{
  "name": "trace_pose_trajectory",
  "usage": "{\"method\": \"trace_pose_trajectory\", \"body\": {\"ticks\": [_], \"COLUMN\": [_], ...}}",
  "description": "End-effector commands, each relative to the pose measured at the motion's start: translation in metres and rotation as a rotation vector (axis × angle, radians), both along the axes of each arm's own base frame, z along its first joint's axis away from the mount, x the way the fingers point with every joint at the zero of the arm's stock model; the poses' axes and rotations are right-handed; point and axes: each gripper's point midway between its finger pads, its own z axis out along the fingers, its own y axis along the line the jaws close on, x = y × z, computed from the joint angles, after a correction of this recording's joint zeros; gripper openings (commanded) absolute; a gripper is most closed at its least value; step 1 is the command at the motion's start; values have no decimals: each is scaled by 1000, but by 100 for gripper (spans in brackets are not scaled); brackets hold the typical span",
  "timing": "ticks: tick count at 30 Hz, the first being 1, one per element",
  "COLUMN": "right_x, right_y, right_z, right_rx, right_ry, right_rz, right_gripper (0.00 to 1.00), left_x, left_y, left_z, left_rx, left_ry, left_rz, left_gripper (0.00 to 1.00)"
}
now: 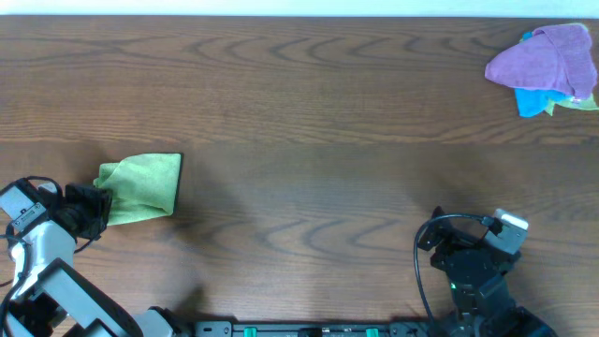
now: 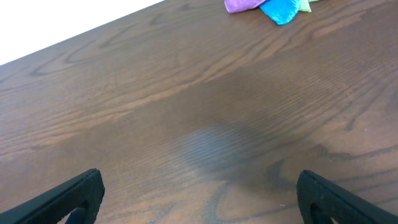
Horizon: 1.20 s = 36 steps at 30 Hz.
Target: Fold the cloth
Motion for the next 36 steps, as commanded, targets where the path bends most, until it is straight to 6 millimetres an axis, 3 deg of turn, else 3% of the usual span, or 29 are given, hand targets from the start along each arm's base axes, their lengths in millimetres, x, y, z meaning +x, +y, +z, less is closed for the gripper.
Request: {"method": "trace_pose_trajectory", "body": {"ticks": [1,10,12,15,20,22,30,36], "right_x": [0,0,0,0,0,0,0,0], "right_y": [-5,-5,-5,-5,-5,-5,-5,-5], "right_z": [1,1,1,1,1,1,1,1], "right_rx": [6,6,6,6,6,6,5,6], "right_ry": [-10,-10,-10,-10,-10,-10,-10,-10], "right_rz": [-29,-29,-29,-29,-29,-29,-29,-29], "right_gripper": [99,99,99,99,99,99,99,99], "left_x": [2,4,6,6,4,3,17,21], "left_y": [2,-3,-6,-7,-2,0,-1,-6], "left_z": [1,4,6,6,3,1,2,0], "left_rx": [10,-7,-24,-27,3,21,106,134], "left_ry": [0,-22,-37,-41,-14,1,4,19], "left_rz": [-3,-26,-37,-40,-25,-20,-44,-60], "left_gripper": [6,8,27,30,52,55,54,45]}}
